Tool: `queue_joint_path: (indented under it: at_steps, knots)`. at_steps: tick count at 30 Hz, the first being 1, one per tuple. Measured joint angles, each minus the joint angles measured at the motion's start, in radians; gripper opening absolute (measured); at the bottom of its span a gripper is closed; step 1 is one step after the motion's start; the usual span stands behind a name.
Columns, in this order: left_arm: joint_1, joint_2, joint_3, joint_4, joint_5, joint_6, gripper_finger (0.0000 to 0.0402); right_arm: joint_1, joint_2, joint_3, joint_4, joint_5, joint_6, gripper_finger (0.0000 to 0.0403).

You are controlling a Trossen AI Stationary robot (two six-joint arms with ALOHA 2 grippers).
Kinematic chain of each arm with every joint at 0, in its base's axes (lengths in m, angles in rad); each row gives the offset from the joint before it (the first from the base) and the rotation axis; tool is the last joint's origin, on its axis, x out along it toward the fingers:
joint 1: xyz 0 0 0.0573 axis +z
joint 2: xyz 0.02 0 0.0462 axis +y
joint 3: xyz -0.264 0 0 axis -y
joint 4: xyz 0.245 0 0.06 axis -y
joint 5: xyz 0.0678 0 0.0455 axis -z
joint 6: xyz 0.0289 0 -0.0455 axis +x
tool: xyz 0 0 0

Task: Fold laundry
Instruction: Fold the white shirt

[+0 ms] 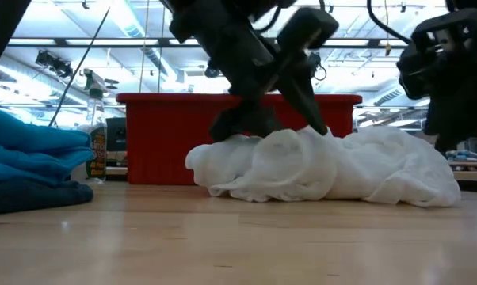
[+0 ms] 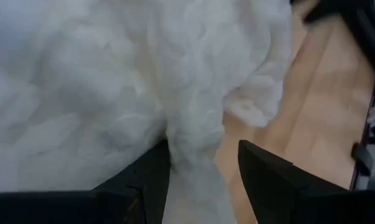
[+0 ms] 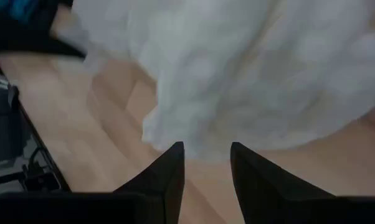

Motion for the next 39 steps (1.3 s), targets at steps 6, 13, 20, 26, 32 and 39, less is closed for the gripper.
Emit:
queue_joint_path:
  at_steps: [6, 13, 20, 26, 32, 39]
  knots:
    - [0.021, 0.034, 0.0, 0.01, -0.001, 0.04, 0.0163, 0.078, 0.136, 0.002, 0.121, 0.143, 0.064, 0.0128]
    - [0.054, 0.022, 0.0, -0.049, 0.001, 0.156, 0.0027, 0.038, 0.326, 0.0, 0.179, 0.201, 0.057, 0.0084]
    - [0.069, -0.21, 0.0, -0.274, 0.051, 0.263, 0.0005, 0.084, 0.222, 0.144, -0.117, 0.088, -0.025, 0.0008]
    - [0.068, -0.541, 0.0, -0.392, 0.023, 0.297, 0.0003, 0.137, 0.128, 0.518, -0.878, 0.228, -0.021, 0.0004]
    - [0.068, -0.818, 0.001, -0.388, -0.019, 0.39, 0.0001, 0.183, 0.126, 0.948, -1.223, 0.414, -0.055, 0.0002]
    - [0.037, -0.973, 0.001, -0.427, -0.03, 0.451, 0.0001, 0.183, 0.125, 1.224, -1.219, 0.573, -0.228, 0.0001]
